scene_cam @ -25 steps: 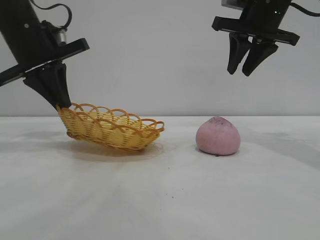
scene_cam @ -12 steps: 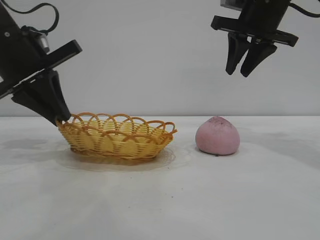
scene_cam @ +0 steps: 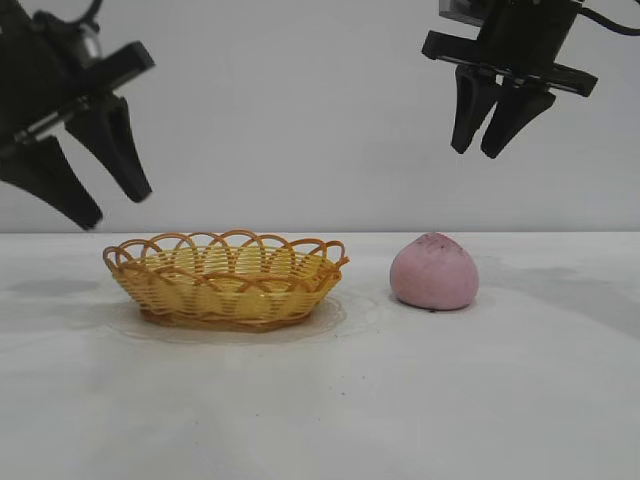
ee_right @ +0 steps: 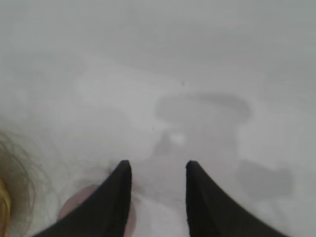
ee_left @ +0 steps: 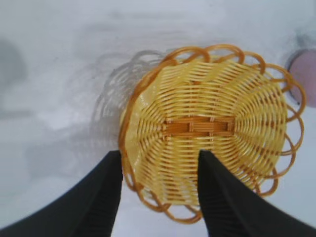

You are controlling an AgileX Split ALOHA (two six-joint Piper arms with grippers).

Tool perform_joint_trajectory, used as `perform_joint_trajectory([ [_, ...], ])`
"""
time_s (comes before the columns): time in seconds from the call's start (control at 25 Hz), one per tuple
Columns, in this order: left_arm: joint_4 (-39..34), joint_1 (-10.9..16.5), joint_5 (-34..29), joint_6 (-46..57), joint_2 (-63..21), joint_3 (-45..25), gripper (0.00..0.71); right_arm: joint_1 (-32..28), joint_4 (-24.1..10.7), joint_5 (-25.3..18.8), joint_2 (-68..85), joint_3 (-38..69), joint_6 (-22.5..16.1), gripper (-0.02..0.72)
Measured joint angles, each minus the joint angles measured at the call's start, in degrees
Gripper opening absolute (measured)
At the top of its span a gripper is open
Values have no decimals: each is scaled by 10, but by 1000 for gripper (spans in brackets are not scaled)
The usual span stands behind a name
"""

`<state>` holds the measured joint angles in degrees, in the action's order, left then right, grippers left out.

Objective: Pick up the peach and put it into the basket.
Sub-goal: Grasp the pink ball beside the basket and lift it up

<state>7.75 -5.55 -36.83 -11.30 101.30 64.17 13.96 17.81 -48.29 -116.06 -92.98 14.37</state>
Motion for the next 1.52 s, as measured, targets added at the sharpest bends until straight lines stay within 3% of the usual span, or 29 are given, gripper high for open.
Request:
perform_joint_trajectory([
  [0.08, -102, 1, 2, 84, 0, 7, 312, 0, 0, 0, 0, 0, 0, 267],
  [0.2, -159, 6, 14, 143, 0, 11, 312, 0, 1, 0, 0, 0, 0, 267],
  [0.32, -146, 26, 19, 150, 0, 11, 312, 0, 6, 0, 0, 0, 0, 267],
  [0.52, -87, 85, 17, 120, -23, 11, 312, 0, 9, 0, 0, 0, 0, 267],
  [0.64, -84, 96, 12, 108, -68, 11, 312, 0, 28, 0, 0, 0, 14, 267],
  [0.88, -83, 86, -6, 101, -230, -10, 312, 15, 48, 0, 0, 0, 32, 267],
  [1.52, -101, 81, -233, 127, -756, -309, 312, 30, 57, 8, -16, -1, 33, 267],
])
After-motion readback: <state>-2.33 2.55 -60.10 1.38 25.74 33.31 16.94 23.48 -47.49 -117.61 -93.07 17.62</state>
